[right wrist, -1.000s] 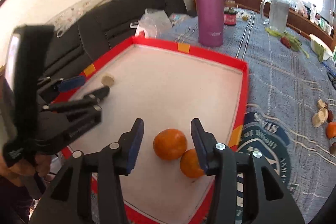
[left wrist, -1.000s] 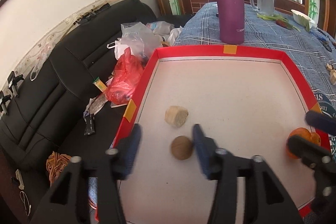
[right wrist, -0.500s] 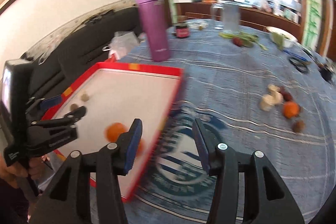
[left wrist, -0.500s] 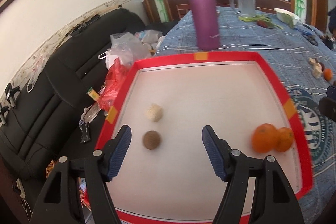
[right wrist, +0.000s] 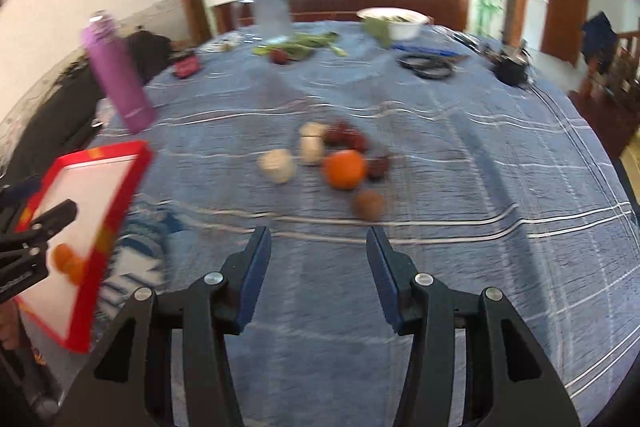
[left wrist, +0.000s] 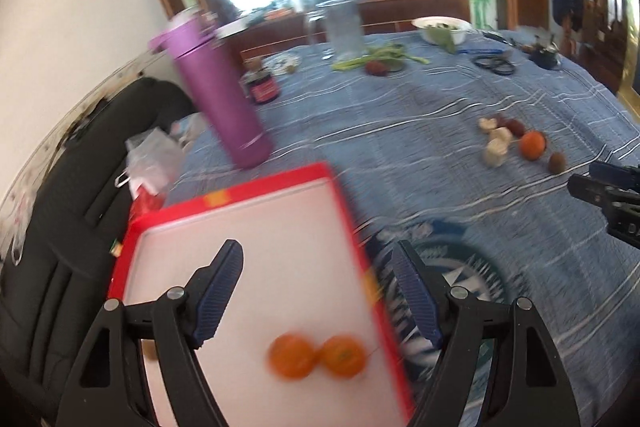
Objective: Organize fruits
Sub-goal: 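Move both open tools back to the fruit pile, then grasp a brown kiwi with the right tool while the left tool grasps a round yam slice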
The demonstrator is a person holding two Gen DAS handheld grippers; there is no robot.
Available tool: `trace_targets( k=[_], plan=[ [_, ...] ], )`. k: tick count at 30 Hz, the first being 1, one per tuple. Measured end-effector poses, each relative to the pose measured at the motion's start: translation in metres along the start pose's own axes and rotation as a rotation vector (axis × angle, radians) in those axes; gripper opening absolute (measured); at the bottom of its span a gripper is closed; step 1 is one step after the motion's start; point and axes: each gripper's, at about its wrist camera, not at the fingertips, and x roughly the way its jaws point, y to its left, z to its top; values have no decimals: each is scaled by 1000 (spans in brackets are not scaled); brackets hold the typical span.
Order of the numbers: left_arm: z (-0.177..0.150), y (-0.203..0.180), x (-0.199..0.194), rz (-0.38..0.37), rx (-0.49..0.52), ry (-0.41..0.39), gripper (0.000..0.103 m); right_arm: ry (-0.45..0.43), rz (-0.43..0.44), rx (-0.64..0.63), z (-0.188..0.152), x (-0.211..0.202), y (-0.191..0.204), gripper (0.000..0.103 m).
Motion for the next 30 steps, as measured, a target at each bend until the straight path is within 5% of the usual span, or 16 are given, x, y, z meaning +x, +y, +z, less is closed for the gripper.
trace_targets(
  k=[10,14,26,30],
  plan=[
    [34,-42,27,-95,47,53,77,61,-37,49,20,45,-29,49],
    [39,-53,34,-122,62,69,77,85,-20,45,18,61,-26,26],
    [66,-109,72,-269,99,111,76,1,27,235,21,48,-66,26],
    [70,-123,87,-302,95,141,67,-5,39,257,22,45,-69,26]
  ],
)
